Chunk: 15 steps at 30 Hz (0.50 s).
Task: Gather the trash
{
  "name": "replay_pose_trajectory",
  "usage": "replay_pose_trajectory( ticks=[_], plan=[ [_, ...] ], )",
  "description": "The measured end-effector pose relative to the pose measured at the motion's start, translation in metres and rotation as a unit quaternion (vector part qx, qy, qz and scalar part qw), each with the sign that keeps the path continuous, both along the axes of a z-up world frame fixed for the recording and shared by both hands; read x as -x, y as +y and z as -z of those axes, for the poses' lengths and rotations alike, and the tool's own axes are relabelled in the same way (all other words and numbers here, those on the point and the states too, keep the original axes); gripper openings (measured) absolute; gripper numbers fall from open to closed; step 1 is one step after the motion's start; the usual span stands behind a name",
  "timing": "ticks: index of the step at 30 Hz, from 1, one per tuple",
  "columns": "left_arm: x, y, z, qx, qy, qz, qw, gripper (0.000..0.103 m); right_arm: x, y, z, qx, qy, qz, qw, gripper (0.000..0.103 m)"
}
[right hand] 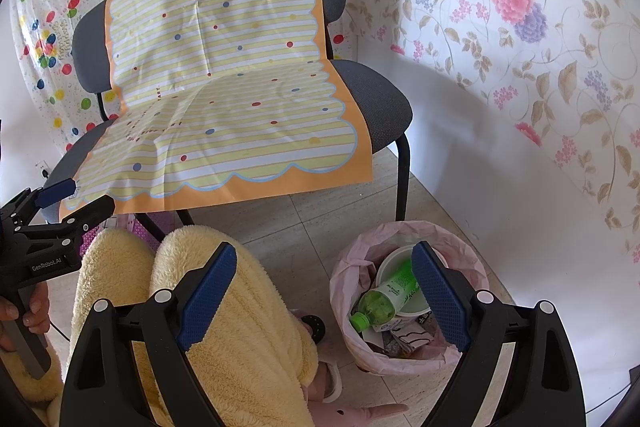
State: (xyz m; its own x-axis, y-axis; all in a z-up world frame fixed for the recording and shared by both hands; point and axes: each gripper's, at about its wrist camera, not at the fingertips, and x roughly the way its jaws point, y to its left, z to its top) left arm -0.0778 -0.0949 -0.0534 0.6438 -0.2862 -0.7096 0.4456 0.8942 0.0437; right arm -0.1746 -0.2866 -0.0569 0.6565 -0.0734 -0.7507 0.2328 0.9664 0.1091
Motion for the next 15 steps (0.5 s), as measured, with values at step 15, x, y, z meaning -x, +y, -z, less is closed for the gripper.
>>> replay_pose_trajectory(
  ticks=[15],
  plan=[
    [-0.017,0.017,0.004,-0.004,0.004,-0.039,0.9992,0.096,-0.026,0.008,0.003,-0.008,-0.002,-0.019,1.000,0.089]
  ],
)
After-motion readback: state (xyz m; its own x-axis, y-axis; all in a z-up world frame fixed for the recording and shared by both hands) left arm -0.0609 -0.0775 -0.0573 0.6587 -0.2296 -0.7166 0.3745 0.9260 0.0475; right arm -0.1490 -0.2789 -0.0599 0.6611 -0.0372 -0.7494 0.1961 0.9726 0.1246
